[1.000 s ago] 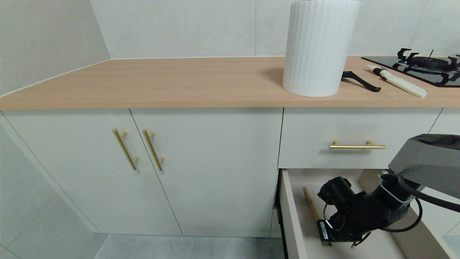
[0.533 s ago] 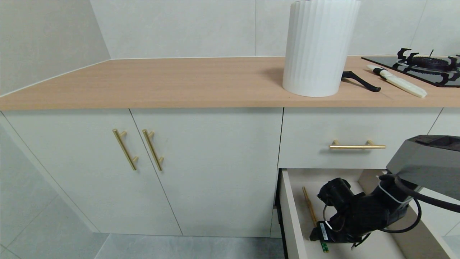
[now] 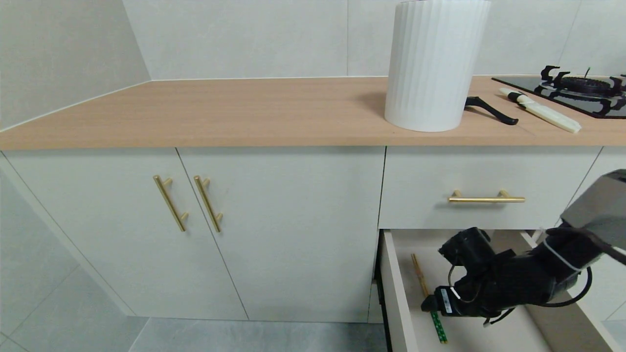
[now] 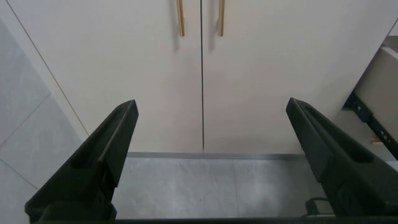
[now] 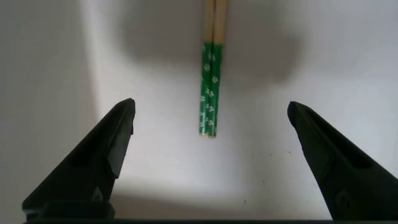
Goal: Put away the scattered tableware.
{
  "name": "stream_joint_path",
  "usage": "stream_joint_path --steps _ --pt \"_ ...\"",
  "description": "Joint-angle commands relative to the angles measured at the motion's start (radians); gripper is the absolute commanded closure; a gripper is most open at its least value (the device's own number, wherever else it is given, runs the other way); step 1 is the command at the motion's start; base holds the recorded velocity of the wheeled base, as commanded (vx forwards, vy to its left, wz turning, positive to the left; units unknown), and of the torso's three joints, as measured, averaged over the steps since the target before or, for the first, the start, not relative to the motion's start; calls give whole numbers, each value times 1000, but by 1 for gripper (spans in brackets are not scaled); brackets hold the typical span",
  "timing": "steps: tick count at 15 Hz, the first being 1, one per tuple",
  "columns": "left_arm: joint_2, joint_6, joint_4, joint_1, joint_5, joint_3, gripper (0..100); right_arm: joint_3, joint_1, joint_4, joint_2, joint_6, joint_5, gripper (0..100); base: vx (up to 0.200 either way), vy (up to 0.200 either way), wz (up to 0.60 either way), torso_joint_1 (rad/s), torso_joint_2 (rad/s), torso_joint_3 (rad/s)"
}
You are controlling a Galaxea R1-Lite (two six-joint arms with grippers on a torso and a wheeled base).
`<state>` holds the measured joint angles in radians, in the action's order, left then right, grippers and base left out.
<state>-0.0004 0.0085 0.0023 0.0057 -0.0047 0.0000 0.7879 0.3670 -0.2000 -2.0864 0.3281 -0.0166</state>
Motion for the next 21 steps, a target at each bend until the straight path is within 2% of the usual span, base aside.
stream_joint_path --steps 1,7,11,16,21 --pt "0 -1 1 0 0 0 0 -56 -34 1 255 -63 -3 0 0 0 0 0 0 0" --pt "0 -1 1 0 0 0 0 -73 -146 2 615 -198 -23 0 0 0 0 0 0 0" --pt "0 -1 1 0 0 0 0 -75 -204 7 755 -294 -23 0 0 0 0 0 0 0" --pt "0 1 -1 0 0 0 0 -75 -207 5 769 -297 -23 0 0 0 0 0 0 0" --pt "0 -1 1 0 0 0 0 -76 -207 5 769 -297 -23 0 0 0 0 89 -271 -261"
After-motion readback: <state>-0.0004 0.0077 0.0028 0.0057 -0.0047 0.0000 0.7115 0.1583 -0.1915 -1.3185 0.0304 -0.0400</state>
